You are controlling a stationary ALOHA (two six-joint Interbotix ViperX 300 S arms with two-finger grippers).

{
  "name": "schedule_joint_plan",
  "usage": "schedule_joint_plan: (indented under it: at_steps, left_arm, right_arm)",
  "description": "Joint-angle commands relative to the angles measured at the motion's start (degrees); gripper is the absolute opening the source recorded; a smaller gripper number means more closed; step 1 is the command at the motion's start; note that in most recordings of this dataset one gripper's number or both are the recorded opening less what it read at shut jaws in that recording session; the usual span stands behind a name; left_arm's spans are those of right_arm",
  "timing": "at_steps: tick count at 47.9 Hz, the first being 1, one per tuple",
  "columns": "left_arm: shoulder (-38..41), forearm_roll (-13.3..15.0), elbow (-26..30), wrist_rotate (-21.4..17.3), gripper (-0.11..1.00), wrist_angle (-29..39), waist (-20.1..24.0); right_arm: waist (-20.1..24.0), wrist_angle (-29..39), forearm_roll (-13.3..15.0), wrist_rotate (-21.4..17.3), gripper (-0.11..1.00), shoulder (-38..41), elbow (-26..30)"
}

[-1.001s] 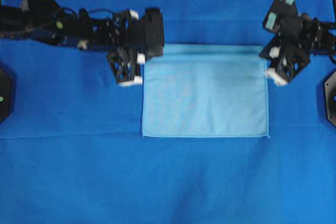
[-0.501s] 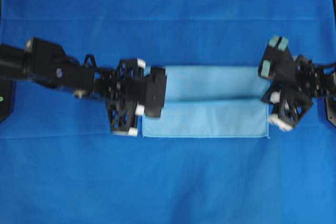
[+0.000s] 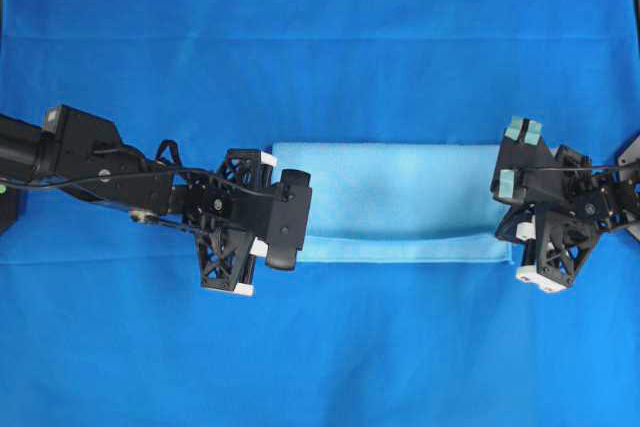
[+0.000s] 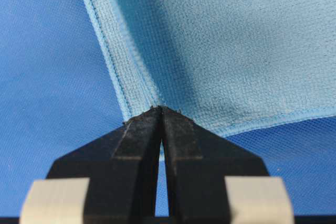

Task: Fold the light blue towel.
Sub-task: 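Lay the folded edge down and open both grippers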

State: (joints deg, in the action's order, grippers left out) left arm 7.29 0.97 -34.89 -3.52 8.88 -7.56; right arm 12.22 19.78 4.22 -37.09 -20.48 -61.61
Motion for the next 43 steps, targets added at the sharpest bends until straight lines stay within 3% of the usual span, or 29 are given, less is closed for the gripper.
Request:
schedule_joint_plan:
  at_steps: [1,23,26,33,35,38,43]
  left_arm:
    - [-1.14,0.18,0.53,0.0,0.0,-1.14,-0.18]
    - [-1.67,0.18,0.97,-0.09,0.01,-1.23,-0.35]
    - [-2.11,0.18,1.14,-0.18,0.11,-1.23,-0.35]
    - [-4.13,0.18,1.32,-0.97,0.55,-0.79,-0.35]
    - [-4.83,0.18,1.14,-1.23,0.66,-0.62,-0.35]
    - [-5.54,0.18,1.05,-1.49,0.8,-0.62,0.09]
    - [-5.98,0.18,1.05,-2.72,0.76,-0.62,1.85]
  right_arm:
    - [0.7,-0.62,-0.09,-0.18,0.01,-0.26,1.23]
    - [2.64,-3.43,-0.09,-0.79,0.02,0.0,1.41]
    - [2.64,-2.99,-0.44,-0.88,0.1,0.0,1.49]
    - [3.78,-2.46,-0.97,-1.23,0.55,0.0,2.11]
    - [3.96,-2.11,-0.97,-1.23,0.63,-0.09,2.29]
    - [3.96,-1.32,-0.79,-1.14,0.63,-0.44,2.29]
    - [2.37,0.7,1.41,-1.14,0.57,-0.97,2.2]
